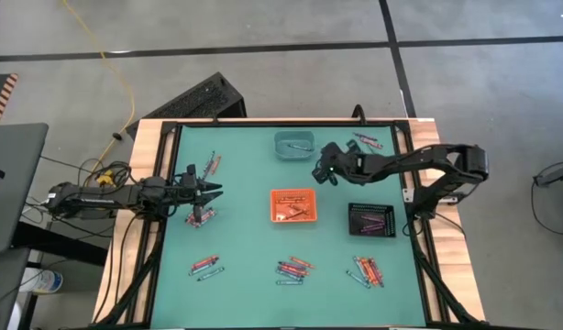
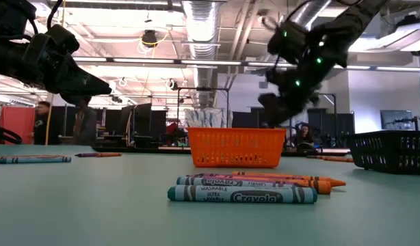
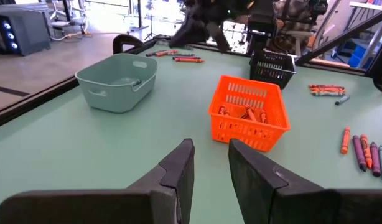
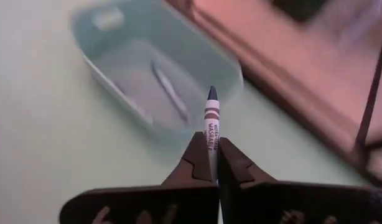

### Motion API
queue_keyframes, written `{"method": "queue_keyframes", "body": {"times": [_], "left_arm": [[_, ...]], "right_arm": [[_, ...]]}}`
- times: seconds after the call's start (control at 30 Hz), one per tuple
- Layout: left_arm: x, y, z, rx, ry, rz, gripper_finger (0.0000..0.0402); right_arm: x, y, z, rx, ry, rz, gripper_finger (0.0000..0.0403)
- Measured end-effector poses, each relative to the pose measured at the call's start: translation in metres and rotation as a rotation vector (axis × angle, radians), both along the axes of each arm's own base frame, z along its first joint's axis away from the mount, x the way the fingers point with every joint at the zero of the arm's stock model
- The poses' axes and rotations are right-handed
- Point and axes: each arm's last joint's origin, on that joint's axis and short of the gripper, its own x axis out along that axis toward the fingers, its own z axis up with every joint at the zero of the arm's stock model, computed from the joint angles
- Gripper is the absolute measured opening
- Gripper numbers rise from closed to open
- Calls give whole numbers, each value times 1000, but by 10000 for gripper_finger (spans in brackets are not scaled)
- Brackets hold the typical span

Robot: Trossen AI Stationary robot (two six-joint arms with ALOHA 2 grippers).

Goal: Sort crayons
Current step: Put the blue crayon into the blue bin

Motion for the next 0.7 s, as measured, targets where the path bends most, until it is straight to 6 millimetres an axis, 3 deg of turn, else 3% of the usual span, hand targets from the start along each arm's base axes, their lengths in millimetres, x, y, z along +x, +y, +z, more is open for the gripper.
{"method": "queue_keyframes", "body": {"times": [0.2,0.4,0.7], "left_arm": [[0,0,0,0,0,0,88],[0,0,0,0,0,0,88],[0,0,0,0,0,0,88]], "right_arm": [[19,-9,15,-261,47,267,5],[38,-27,2,-372,163,532,5],[70,-60,-19,-394,356,582,5]]}}
